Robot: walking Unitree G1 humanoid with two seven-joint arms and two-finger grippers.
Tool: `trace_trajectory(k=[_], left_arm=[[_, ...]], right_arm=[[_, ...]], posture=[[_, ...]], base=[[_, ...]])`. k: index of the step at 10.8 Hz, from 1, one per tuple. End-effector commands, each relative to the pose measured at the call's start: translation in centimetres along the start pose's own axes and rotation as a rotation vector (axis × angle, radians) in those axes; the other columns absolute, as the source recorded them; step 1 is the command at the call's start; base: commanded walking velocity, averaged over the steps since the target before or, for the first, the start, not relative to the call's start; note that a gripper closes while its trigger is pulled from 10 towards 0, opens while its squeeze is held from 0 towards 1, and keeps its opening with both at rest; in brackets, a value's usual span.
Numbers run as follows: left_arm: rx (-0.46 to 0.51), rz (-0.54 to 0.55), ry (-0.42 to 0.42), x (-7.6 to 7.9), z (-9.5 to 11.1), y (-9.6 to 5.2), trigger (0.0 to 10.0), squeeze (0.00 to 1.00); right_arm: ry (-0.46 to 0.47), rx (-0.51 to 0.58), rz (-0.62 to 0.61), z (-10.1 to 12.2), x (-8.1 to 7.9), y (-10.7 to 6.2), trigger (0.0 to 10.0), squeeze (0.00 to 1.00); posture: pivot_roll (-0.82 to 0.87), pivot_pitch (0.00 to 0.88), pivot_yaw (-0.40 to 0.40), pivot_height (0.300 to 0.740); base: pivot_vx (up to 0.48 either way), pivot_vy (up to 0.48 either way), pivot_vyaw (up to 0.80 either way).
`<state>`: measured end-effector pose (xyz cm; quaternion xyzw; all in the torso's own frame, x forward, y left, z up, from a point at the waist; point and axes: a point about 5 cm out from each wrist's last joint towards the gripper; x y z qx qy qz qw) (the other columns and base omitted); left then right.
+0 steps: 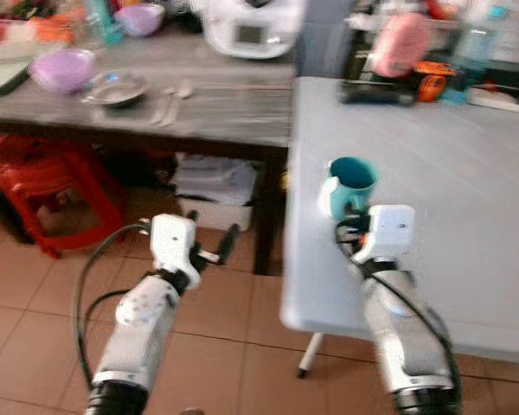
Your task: Setting the table
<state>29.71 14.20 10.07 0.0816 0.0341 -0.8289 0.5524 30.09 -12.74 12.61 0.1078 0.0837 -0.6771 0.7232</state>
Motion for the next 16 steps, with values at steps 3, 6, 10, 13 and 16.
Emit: trace_trajectory(k=[3, 6, 10, 13, 16], left_arm=[[0.007, -0.009, -0.006, 0.5, 0.0, 0.3, 10.0, 0.0], [0.008, -0.016, -0.003, 0.3, 0.1, 0.4, 10.0, 0.0], [0.009, -0.03, -0.011, 1.2, 0.0, 0.4, 10.0, 0.0], [0.013, -0.022, -0.02, 1.4, 0.0, 0.5, 10.0, 0.0], [0.017, 0.03, -0.01, 1.2, 0.0, 0.7, 10.0, 0.0]], right_arm=[[-0.013, 0.033, -0.013, 0.7, 0.5, -0.1, 10.0, 0.0], [-0.002, 0.042, -0.026, 0.6, 0.4, -0.1, 10.0, 0.0], [-0.007, 0.042, -0.036, 0.5, 0.7, -0.4, 10.0, 0.0], [-0.014, 0.048, -0.034, 0.6, 0.6, -0.4, 10.0, 0.0], [-0.029, 0.069, -0.031, 1.2, 1.0, -0.7, 10.0, 0.0]], posture=[[0.07, 0.074, -0.011, 0.74], [0.08, 0.07, 0.002, 0.74], [0.08, 0.072, 0.002, 0.74], [0.06, 0.072, -0.01, 0.74], [0.05, 0.072, -0.017, 0.74]], base=[[0.0, 0.415, 0.0], [0.0, 0.429, 0.0], [0.0, 0.432, 0.0], [0.0, 0.454, 0.0], [0.0, 0.431, 0.0]])
Point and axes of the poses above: a point about 5 cm out from each wrist's last joint towards the gripper, its own y axis pointing out of the wrist towards the gripper, its own z axis along the axis of the wrist's last joint, x = y × z, and after that the axes turned 13 degrees about y, right-handed
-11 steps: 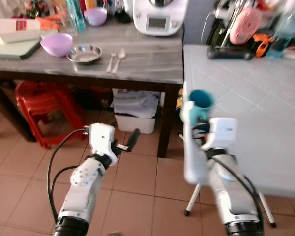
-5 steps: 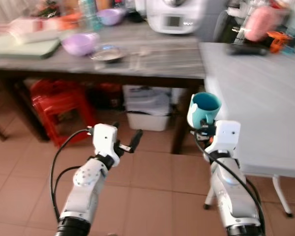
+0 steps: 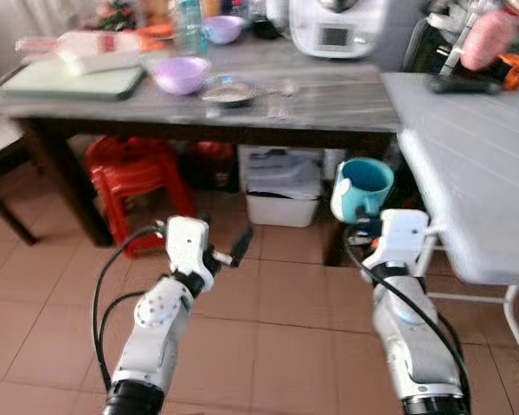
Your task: Setting the table
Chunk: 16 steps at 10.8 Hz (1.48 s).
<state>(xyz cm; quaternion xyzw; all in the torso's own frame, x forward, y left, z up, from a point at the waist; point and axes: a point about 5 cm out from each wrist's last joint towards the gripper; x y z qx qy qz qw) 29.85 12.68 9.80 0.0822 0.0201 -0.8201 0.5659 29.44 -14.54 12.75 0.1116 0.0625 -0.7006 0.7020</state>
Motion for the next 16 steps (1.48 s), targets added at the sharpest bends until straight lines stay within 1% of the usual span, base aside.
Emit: trace_trajectory(k=[1, 2, 3, 4, 5, 6, 7, 8, 9, 10, 11, 12, 13, 16], left_arm=[[0.034, 0.118, 0.071, -1.7, 0.5, -0.2, 10.0, 0.0], [0.004, 0.186, 0.101, -3.0, 0.2, -0.5, 10.0, 0.0], [-0.016, 0.234, 0.133, -4.0, -0.1, -1.2, 10.0, 0.0], [-0.018, 0.246, 0.14, -4.3, -0.3, -2.0, 10.0, 0.0], [-0.018, 0.27, 0.161, -4.6, -0.4, -3.1, 10.0, 0.0], [-0.033, 0.289, 0.17, -4.7, -0.7, -5.0, 10.0, 0.0], [-0.051, 0.277, 0.164, -4.6, -1.1, -6.0, 10.0, 0.0], [-0.058, 0.27, 0.156, -4.6, -1.4, -6.5, 10.0, 0.0], [-0.048, 0.26, 0.143, -4.5, -1.2, -6.2, 10.0, 0.0], [-0.028, 0.23, 0.141, -4.1, -0.7, -5.4, 10.0, 0.0], [-0.018, 0.216, 0.135, -3.9, -0.4, -4.9, 10.0, 0.0], [-0.004, 0.207, 0.143, -4.0, -0.2, -4.8, 10.0, 0.0], [-0.01, 0.209, 0.139, -4.1, -0.3, -4.9, 10.0, 0.0], [-0.01, 0.174, 0.115, -3.5, -0.3, -4.9, 10.0, 0.0]], right_arm=[[-0.009, 0.079, 0.022, 1.4, -0.2, -0.4, 10.0, 0.0], [-0.028, 0.114, 0.009, 2.1, 0.3, -1.1, 10.0, 0.0], [-0.057, 0.132, -0.011, 2.6, 1.1, -2.0, 10.0, 0.0], [-0.066, 0.131, -0.024, 2.6, 1.5, -2.6, 10.0, 0.0], [-0.077, 0.116, -0.043, 2.3, 2.1, -3.5, 10.0, 0.0], [-0.097, 0.091, -0.068, 1.8, 2.8, -4.8, 10.0, 0.0], [-0.099, 0.077, -0.065, 1.6, 2.8, -5.2, 10.0, 0.0], [-0.113, 0.094, -0.05, 2.0, 2.6, -4.8, 10.0, 0.0], [-0.117, 0.106, -0.051, 2.3, 2.5, -4.4, 10.0, 0.0], [-0.128, 0.113, -0.04, 2.5, 2.3, -4.1, 10.0, 0.0], [-0.133, 0.121, -0.041, 2.8, 2.3, -3.9, 10.0, 0.0], [-0.134, 0.132, -0.05, 3.0, 2.5, -3.8, 10.0, 0.0], [-0.135, 0.129, -0.055, 2.9, 2.6, -3.8, 10.0, 0.0], [-0.128, 0.125, -0.043, 2.8, 2.1, -3.6, 10.0, 0.0]], posture=[[0.05, 0.069, -0.021, 0.74], [0.06, 0.067, -0.026, 0.74], [0.06, 0.067, -0.026, 0.74], [0.06, 0.067, -0.022, 0.74], [0.07, 0.066, -0.018, 0.74], [0.08, 0.067, -0.014, 0.74], [0.08, 0.066, -0.013, 0.74], [0.08, 0.066, -0.013, 0.74], [0.09, 0.057, -0.015, 0.74], [0.09, 0.055, -0.013, 0.74], [0.09, 0.051, -0.009, 0.74], [0.08, 0.053, -0.006, 0.74], [0.08, 0.053, -0.006, 0.74], [0.08, 0.062, -0.009, 0.74]], base=[[0.0, 0.0, 0.0], [0.0, 0.0, 0.0], [0.0, 0.0, 0.0], [0.0, 0.0, 0.0], [0.0, 0.0, 0.0], [0.0, 0.0, 0.0], [0.0, 0.0, 0.0], [0.0, 0.0, 0.0], [0.0, 0.0, 0.0], [0.0, 0.0, 0.0], [0.0, 0.0, 0.0], [0.251, 0.0, 0.0], [0.274, 0.0, 0.0], [0.334, 0.0, 0.0]])
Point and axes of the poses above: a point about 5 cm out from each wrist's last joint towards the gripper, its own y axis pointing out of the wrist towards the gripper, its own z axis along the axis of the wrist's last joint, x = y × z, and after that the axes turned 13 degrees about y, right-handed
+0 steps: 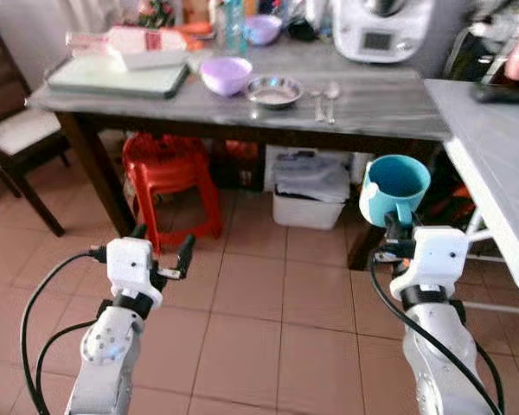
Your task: Setting the table
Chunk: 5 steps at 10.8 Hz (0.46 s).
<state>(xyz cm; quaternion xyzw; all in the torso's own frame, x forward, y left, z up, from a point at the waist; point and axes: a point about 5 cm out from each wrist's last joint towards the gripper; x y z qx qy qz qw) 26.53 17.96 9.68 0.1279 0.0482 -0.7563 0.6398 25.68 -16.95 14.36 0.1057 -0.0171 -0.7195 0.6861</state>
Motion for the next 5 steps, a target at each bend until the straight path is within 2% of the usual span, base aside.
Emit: trace_trajectory(k=[1, 4, 5], left_arm=[[0.002, -0.028, -0.005, 0.43, 0.15, 0.1, 10.0, 0.0], [0.007, -0.044, -0.018, 0.69, 0.26, 0.3, 10.0, 0.0], [0.003, -0.048, -0.019, 0.8, 0.17, 0.35, 10.0, 0.0]], right_arm=[[-0.007, 0.017, -0.012, 0.4, 0.24, 0.16, 10.0, 0.0], [-0.006, 0.019, -0.016, 0.42, 0.29, 0.28, 10.0, 0.0], [-0.041, 0.037, 0.028, 0.61, -0.25, 0.31, 10.0, 0.0]], posture=[[0.08, 0.062, -0.009, 0.74], [0.08, 0.058, -0.01, 0.74], [0.08, 0.057, -0.01, 0.74]], base=[[0.39, 0.0, 0.0], [0.401, 0.0, 0.0], [0.405, 0.0, 0.0]])
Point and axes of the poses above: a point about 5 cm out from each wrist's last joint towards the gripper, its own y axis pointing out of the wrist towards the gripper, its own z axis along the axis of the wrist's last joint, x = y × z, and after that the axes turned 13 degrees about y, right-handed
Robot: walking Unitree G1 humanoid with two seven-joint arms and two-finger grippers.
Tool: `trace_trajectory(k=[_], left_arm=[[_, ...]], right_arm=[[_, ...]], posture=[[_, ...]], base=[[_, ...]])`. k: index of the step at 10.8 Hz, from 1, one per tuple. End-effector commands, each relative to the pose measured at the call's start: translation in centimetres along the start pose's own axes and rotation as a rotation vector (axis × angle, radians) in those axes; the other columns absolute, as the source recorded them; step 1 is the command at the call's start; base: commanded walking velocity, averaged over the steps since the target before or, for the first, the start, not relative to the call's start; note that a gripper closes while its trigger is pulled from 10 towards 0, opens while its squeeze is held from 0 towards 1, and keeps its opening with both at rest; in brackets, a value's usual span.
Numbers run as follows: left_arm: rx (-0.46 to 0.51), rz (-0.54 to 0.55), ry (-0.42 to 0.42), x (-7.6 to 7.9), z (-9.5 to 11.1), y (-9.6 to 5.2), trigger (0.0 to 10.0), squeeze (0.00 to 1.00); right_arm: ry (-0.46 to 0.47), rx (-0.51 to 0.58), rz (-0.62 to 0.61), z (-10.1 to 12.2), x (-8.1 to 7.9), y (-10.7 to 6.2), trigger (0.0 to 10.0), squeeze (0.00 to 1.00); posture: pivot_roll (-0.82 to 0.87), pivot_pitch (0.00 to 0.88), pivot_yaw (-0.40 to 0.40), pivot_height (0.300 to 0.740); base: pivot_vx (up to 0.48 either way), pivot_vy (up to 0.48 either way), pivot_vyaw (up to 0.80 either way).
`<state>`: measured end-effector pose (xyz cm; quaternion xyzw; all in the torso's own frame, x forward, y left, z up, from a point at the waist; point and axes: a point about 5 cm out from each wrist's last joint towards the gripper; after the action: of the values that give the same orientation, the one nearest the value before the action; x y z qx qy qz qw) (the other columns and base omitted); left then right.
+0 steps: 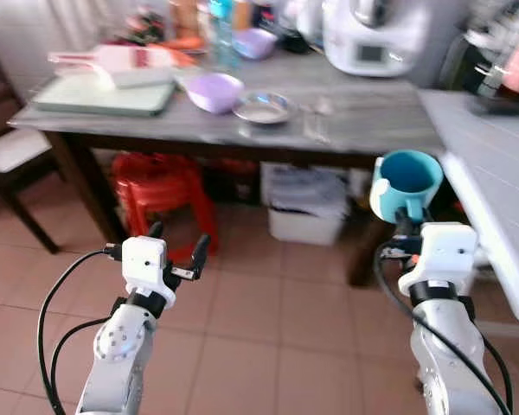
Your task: Setting the table
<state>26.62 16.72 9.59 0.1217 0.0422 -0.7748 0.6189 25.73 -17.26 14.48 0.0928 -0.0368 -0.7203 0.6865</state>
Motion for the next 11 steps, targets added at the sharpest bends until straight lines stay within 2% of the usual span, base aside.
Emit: trace_trajectory(k=[1, 6, 11], left_arm=[[-0.007, 0.0, 0.0, -0.2, -0.1, 0.0, 10.0, 0.0], [0.023, -0.034, -0.009, 0.2, 0.5, 0.9, 10.0, 0.0], [0.026, -0.04, -0.013, 0.5, 0.6, 1.0, 10.0, 0.0]], right_arm=[[0.006, 0.026, 0.037, 0.4, -1.0, 0.1, 10.0, 0.0], [0.001, 0.035, 0.036, 0.5, -1.1, 0.5, 10.0, 0.0], [-0.003, 0.04, 0.036, 0.5, -1.2, 0.7, 10.0, 0.0]], posture=[[0.08, 0.057, -0.01, 0.74], [0.07, 0.052, -0.011, 0.74], [0.07, 0.054, -0.013, 0.74]], base=[[0.412, 0.0, 0.0], [0.419, 0.0, 0.0], [0.423, 0.0, 0.0]])
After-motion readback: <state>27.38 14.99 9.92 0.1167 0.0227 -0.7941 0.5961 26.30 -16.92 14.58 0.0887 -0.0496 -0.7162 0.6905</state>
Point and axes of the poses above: a point about 5 cm out from each wrist's last joint towards the gripper, its own y axis pointing out of the wrist towards the gripper, its own z axis along the axis of the wrist's last joint, x = y × z, and after that the axes turned 13 degrees about y, right-handed
